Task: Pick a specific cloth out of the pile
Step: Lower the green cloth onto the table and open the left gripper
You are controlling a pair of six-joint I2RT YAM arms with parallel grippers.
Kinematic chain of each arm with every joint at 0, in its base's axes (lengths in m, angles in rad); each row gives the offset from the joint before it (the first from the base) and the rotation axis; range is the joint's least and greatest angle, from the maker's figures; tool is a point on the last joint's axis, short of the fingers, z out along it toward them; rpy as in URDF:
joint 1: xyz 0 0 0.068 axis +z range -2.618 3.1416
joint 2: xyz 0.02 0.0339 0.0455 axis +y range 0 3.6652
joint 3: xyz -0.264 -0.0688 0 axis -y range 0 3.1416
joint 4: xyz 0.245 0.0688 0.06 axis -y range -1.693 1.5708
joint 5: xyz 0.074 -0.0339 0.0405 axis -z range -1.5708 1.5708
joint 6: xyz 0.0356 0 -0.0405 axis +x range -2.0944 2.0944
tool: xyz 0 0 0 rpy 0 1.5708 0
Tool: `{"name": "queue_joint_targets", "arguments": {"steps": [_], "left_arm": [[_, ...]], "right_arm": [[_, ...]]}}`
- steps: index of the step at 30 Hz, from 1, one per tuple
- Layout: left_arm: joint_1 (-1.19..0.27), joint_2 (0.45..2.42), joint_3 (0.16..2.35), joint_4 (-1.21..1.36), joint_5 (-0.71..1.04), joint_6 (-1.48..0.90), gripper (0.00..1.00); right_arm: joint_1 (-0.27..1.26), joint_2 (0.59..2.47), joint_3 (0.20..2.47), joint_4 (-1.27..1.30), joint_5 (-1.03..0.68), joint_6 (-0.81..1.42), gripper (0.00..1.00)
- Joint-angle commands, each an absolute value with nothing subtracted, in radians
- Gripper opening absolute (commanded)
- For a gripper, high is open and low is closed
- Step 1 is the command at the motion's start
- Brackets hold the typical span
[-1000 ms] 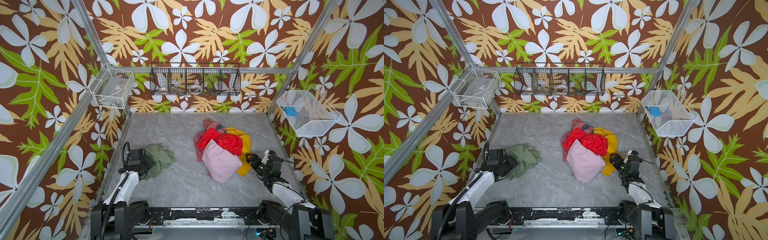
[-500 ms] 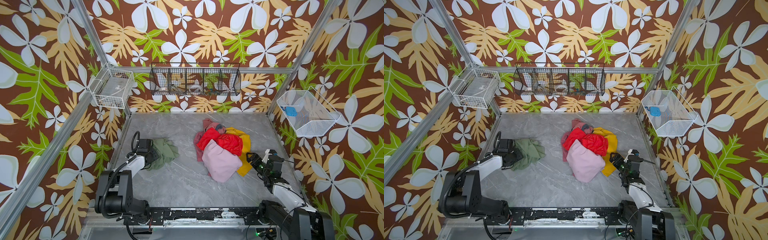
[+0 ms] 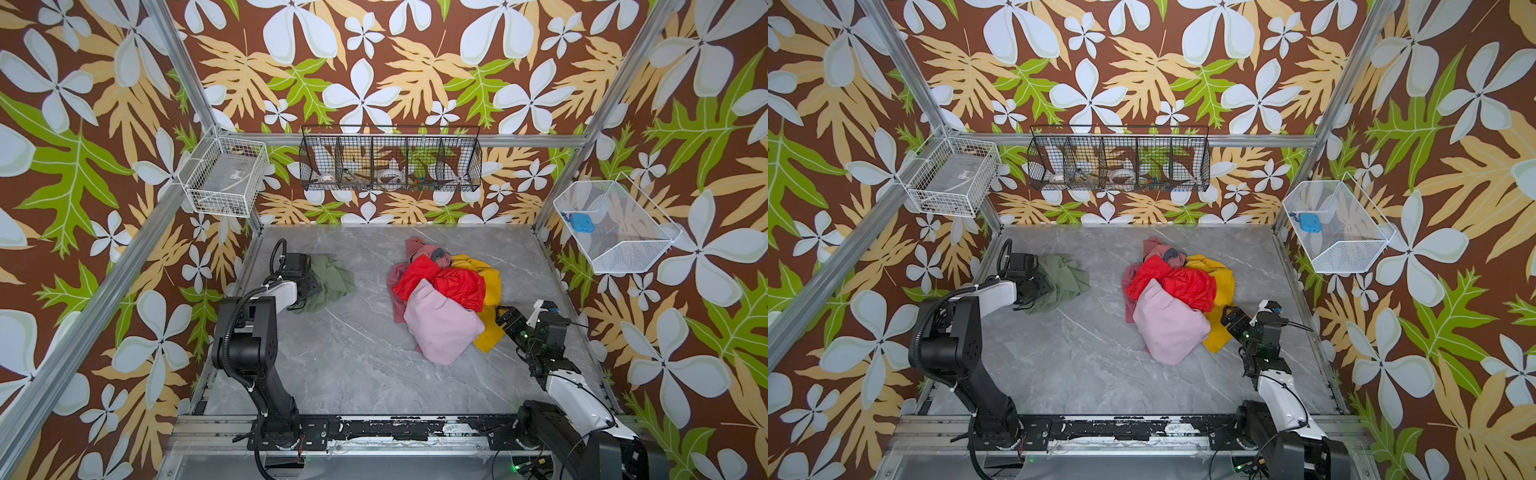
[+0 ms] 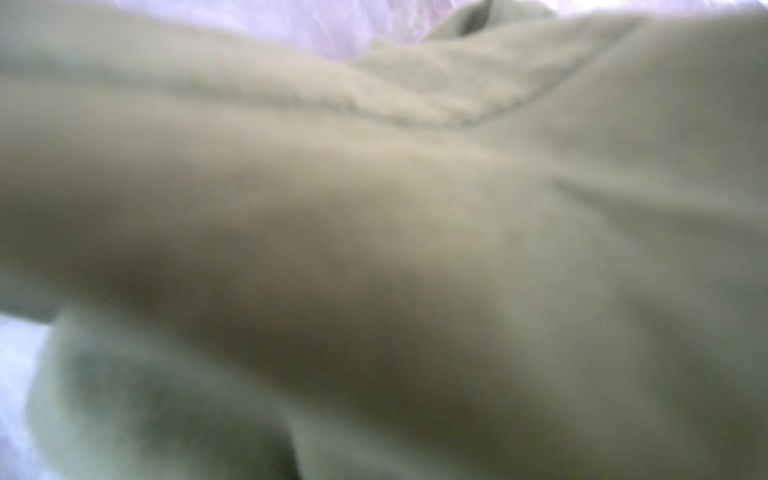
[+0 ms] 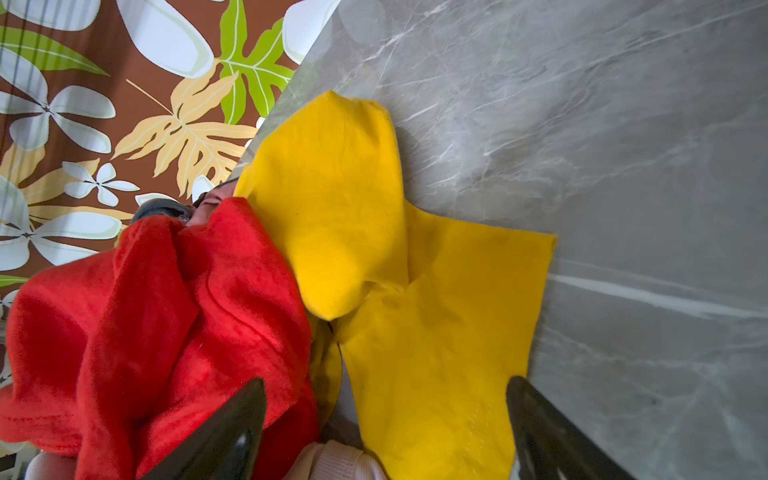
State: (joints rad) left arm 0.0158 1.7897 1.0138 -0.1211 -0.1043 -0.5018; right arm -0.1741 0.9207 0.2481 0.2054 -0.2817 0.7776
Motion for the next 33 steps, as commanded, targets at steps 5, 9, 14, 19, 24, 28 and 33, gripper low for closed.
{"name": "queue_joint_targets", "arguments": {"steps": [5,9,14,19,24,28,33], "left_arm": [[0.014,1.769,0.975,-0.177,-0.053,-0.465,0.67],[0.012,1.701,0.928,-0.133,-0.053,-0.464,0.81],[0.005,1.639,0.900,-0.120,-0.076,-0.460,1.00],[0.000,1.577,0.860,-0.104,-0.090,-0.482,1.00],[-0.009,1.516,0.819,-0.101,-0.114,-0.513,1.00],[-0.015,1.472,0.791,-0.105,-0.129,-0.526,1.00],[-0.021,1.419,0.770,-0.135,-0.148,-0.536,1.00]], "right_arm": [[-0.173,0.903,0.246,0.197,-0.254,0.775,0.91],[-0.173,0.908,0.248,0.202,-0.259,0.775,0.91],[-0.173,0.911,0.255,0.205,-0.262,0.773,0.91],[-0.173,0.914,0.263,0.204,-0.262,0.772,0.91],[-0.174,0.921,0.283,0.198,-0.259,0.758,0.91],[-0.173,0.939,0.302,0.200,-0.262,0.751,0.91],[-0.174,0.964,0.317,0.210,-0.271,0.749,0.91]]}}
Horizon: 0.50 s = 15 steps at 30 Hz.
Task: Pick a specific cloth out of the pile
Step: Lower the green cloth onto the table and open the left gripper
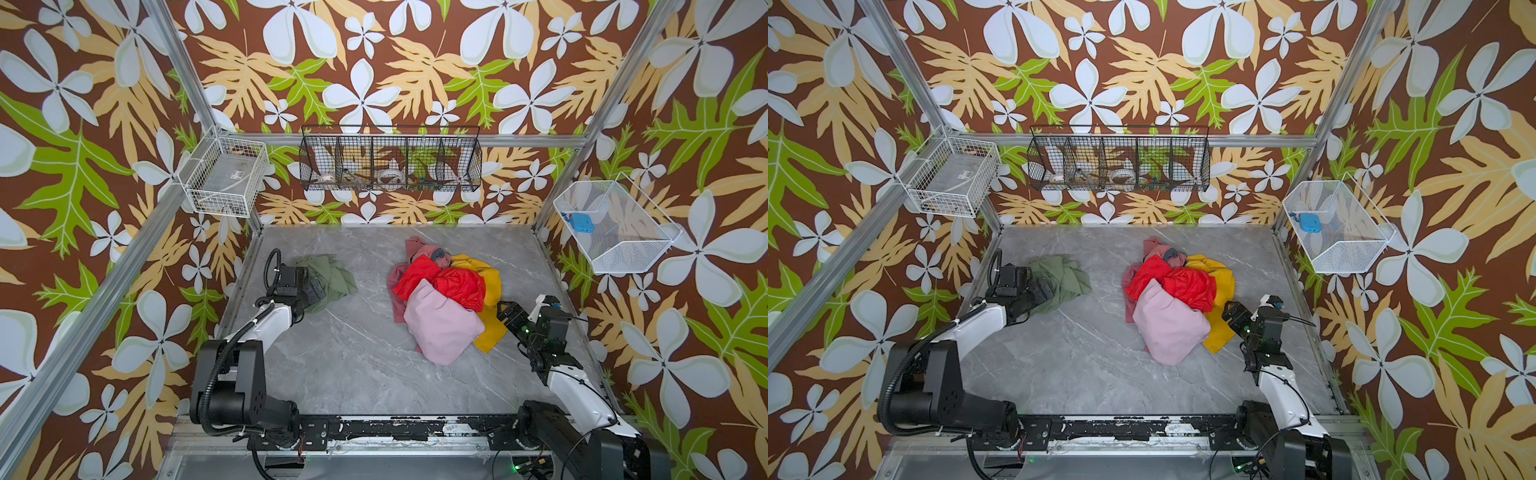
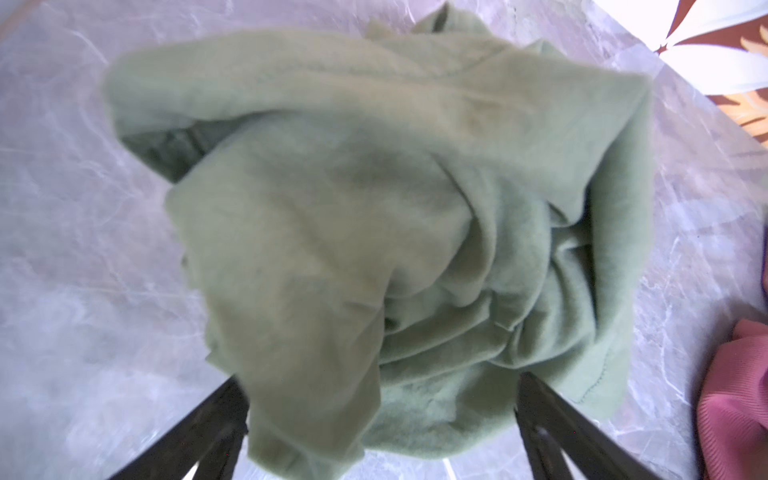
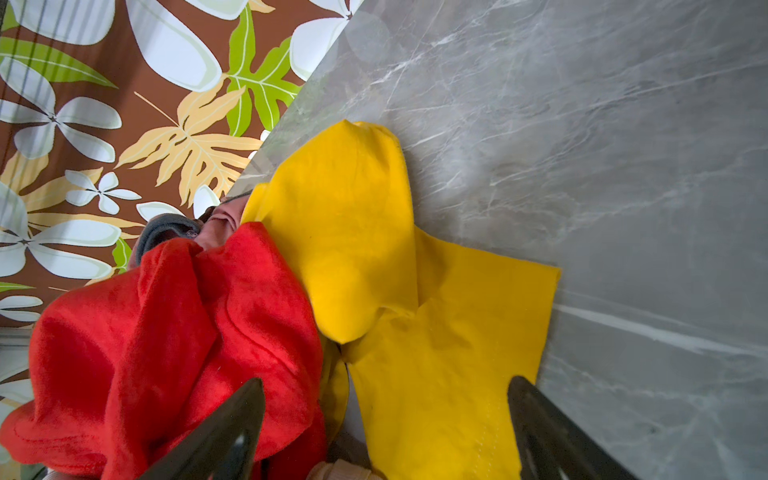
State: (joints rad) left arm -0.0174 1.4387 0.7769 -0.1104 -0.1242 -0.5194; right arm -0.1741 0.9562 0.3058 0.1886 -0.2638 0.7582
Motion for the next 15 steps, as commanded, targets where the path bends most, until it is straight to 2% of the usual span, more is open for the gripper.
{"name": "queue_joint_targets", "arguments": {"steps": [1,15], "left_arm": [[-0.023,1.408,0.765,-0.138,-0.151,-0.539,1.00],[-0.073,1.206,0.661,-0.161,-0.225,-0.577,1.00]], "right_arm": [[-0.173,0.968,0.319,0.211,-0.272,0.749,0.91],[-0.173,1.017,0.367,0.215,-0.261,0.667,0.91]]}}
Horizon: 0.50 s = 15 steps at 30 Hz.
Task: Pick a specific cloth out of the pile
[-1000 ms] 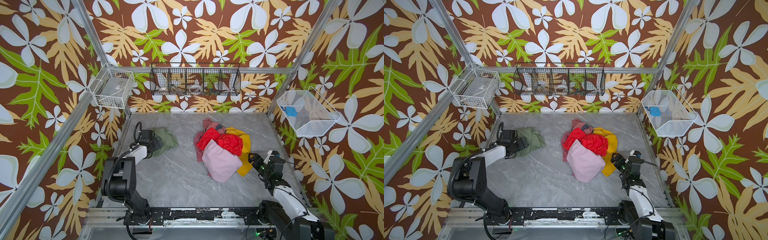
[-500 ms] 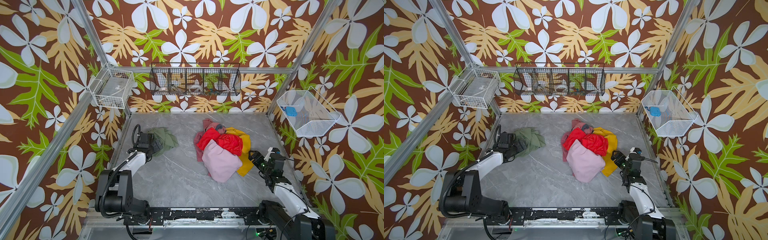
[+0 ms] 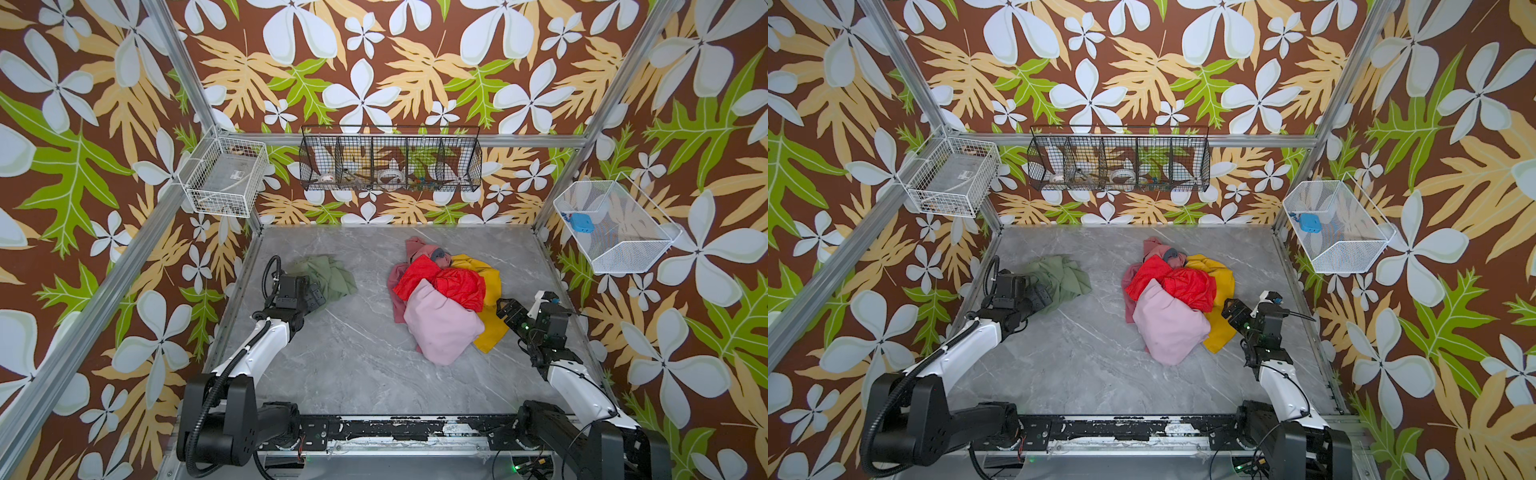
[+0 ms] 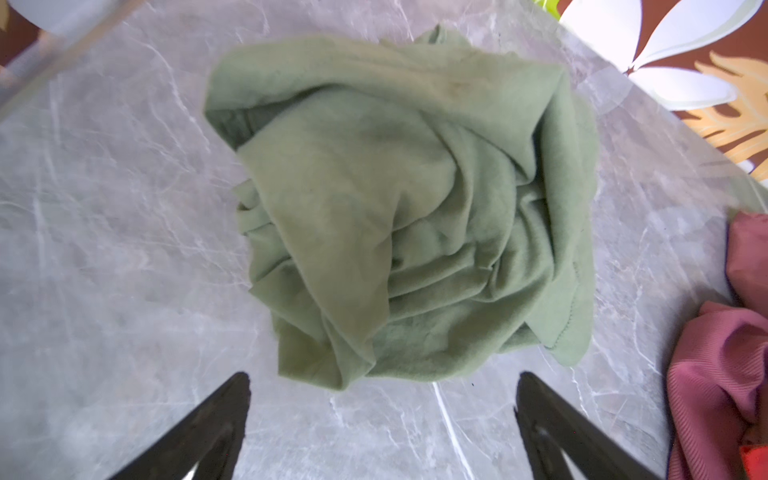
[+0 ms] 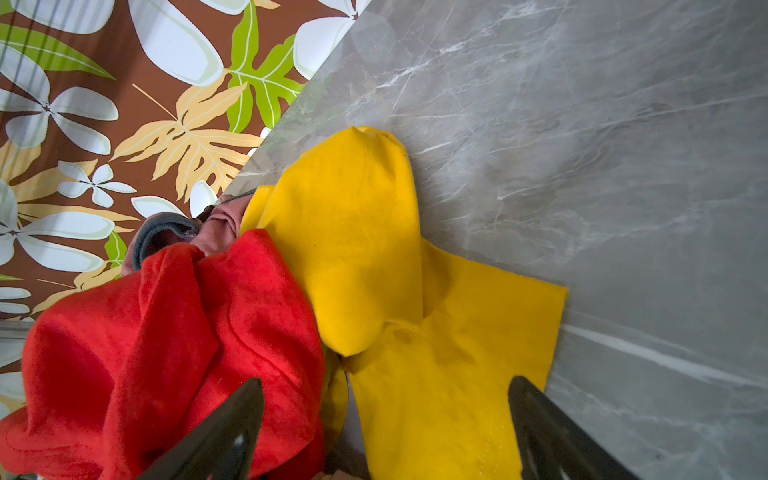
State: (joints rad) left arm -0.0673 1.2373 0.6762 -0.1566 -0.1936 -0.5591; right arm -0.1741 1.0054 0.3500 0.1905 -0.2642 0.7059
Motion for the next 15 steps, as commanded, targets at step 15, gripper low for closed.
{"name": "queue_joint_targets", "arguments": {"steps": [15], "left_arm": [[-0.151,1.001,0.518,-0.163,-0.373,-0.641,1.00]], "right_arm": [[-0.144,1.102,0.418,0.397,-0.133,0.353,1.00]]}}
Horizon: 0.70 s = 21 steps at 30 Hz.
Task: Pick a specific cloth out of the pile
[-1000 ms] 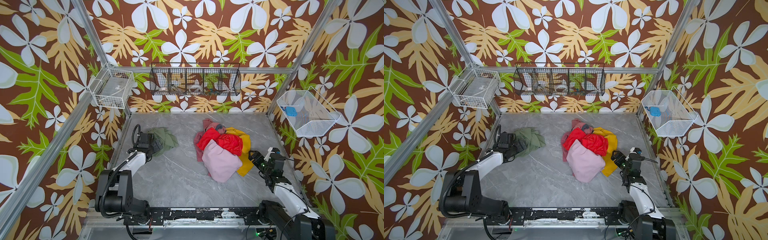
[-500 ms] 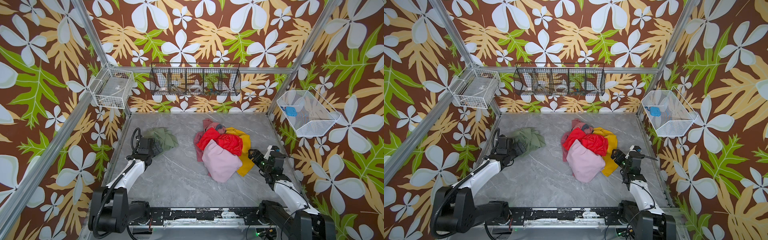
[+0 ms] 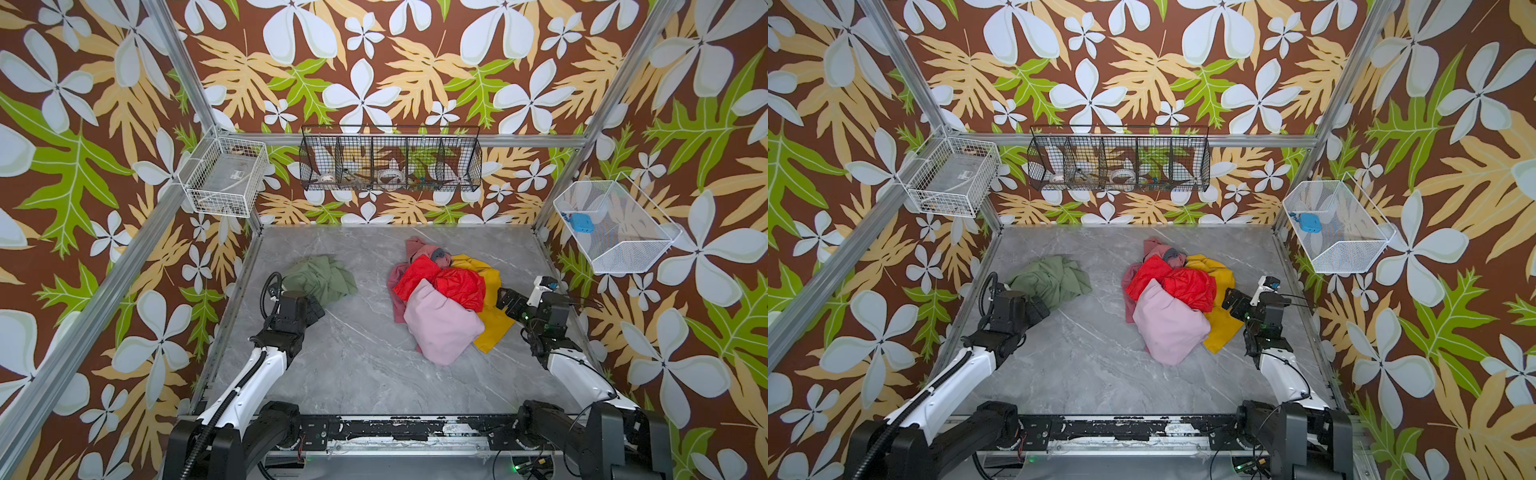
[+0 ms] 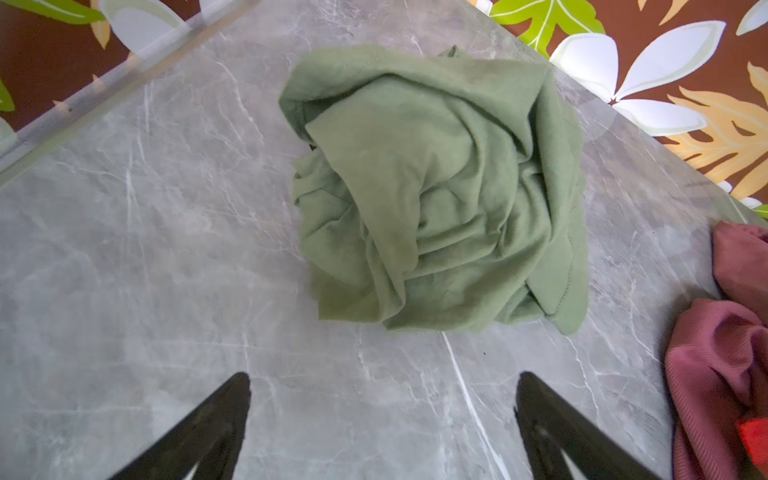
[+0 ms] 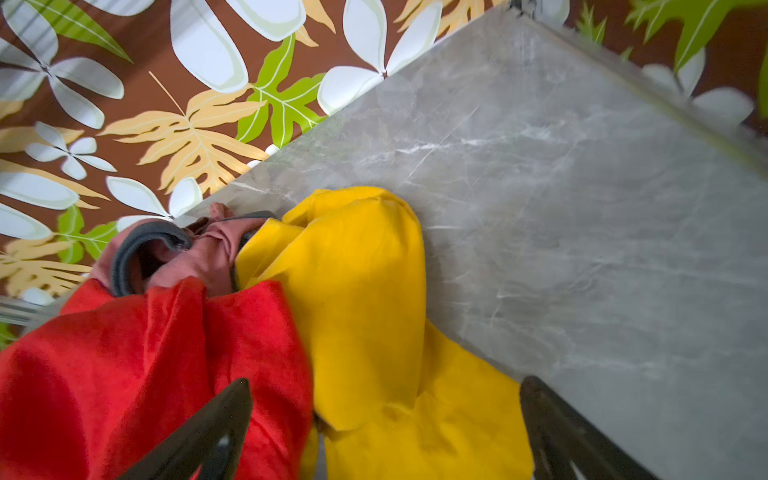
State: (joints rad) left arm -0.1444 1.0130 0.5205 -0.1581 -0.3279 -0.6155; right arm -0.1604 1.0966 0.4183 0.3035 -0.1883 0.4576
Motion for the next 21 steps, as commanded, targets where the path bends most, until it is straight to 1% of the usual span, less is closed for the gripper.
{"name": "queue_joint_targets", "arguments": {"steps": [1,5,10,16,21], "left_arm": [[-0.156,0.999,0.517,-0.165,-0.381,-0.646,1.00],[-0.187,1.005,0.519,-0.168,-0.416,-0.665,1.00],[-0.215,1.011,0.519,-0.180,-0.437,-0.699,1.00],[-0.237,0.983,0.509,-0.212,-0.468,-0.721,1.00],[-0.239,0.931,0.490,-0.206,-0.507,-0.733,1.00]], "right_arm": [[-0.124,1.106,0.417,0.422,-0.113,0.326,1.00],[-0.013,1.135,0.438,0.473,-0.012,0.202,1.00],[0.072,1.181,0.460,0.520,0.058,0.118,0.99],[0.094,1.143,0.379,0.632,0.133,0.037,1.00],[0.092,1.113,0.276,0.761,0.144,-0.007,1.00]]}}
